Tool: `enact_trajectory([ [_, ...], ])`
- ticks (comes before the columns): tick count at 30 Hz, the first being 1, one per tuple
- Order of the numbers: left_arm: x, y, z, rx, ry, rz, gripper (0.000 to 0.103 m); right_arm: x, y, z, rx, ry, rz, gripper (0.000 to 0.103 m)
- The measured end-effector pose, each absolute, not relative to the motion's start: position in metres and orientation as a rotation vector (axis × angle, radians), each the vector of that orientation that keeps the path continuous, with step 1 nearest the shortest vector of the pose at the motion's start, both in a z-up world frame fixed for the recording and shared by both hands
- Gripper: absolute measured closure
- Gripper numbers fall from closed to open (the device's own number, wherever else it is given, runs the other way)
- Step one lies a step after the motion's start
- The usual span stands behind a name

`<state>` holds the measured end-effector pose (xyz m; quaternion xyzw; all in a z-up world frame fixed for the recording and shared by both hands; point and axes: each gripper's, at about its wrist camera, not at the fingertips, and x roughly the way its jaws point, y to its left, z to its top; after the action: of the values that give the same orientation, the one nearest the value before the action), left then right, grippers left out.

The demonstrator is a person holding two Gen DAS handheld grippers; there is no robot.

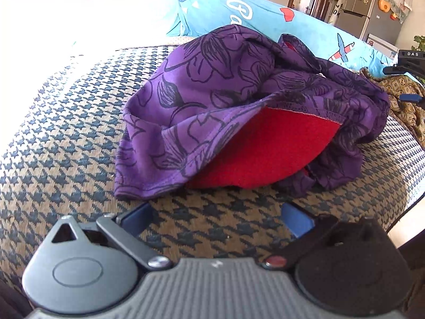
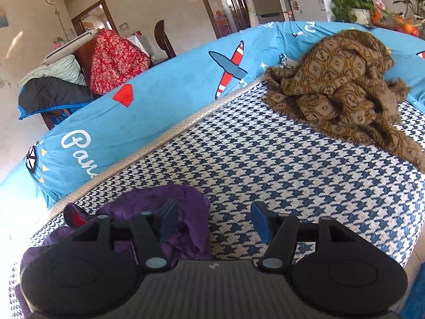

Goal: Fold clothes

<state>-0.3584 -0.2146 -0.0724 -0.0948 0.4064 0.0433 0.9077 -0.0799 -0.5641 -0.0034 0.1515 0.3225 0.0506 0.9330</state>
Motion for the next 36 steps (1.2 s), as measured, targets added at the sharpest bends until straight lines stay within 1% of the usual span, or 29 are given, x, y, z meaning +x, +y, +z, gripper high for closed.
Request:
enact_trajectory([
  [4,-0.356,-0.217,-0.074,-0.156,0.847,0.098,0.0,-0.075,-0.558,-0.003,0.33,0.64,0.181,0.034],
  [13,-0.336,-0.228,-0.081,-0.14,0.846,0.103,0.0,-0.048,-0.52,-0.013,0.205,0.601,0.303,0.032],
  [18,-0.337,-0.231,-0.082,-0.117,0.845,0.105,0.0,-0.051,-0.487,-0.021,0.031,0.622,0.415,0.029],
  [25,-0.337,-0.232,-0.084,-0.107,0.839,0.106,0.0,-0.051,-0.449,-0.046,-0.259,0.587,0.36,0.03],
  [26,-0.337,-0.232,-0.084,-0.106,0.838,0.106,0.0,-0.047,-0.45,-0.049,-0.25,0.603,0.345,0.039],
  [27,-0.336,-0.233,-0.084,-0.104,0.838,0.107,0.0,-0.043,-0.451,-0.051,-0.235,0.621,0.327,0.051],
  [28,-0.336,-0.233,-0.084,-0.102,0.837,0.108,0.0,-0.039,-0.452,-0.054,-0.22,0.639,0.308,0.056],
  [29,-0.337,-0.233,-0.084,-0.1,0.837,0.109,0.0,-0.036,-0.456,-0.054,-0.186,0.652,0.302,0.067],
  [30,-0.337,-0.233,-0.085,-0.099,0.837,0.11,0.0,-0.033,-0.46,-0.053,-0.145,0.663,0.301,0.08],
  [32,-0.336,-0.233,-0.085,-0.098,0.836,0.11,0.0,-0.033,-0.47,-0.046,-0.06,0.654,0.286,0.088],
  [36,-0.336,-0.234,-0.086,-0.093,0.835,0.11,0.0,-0.035,-0.497,-0.029,0.124,0.603,0.227,0.092],
])
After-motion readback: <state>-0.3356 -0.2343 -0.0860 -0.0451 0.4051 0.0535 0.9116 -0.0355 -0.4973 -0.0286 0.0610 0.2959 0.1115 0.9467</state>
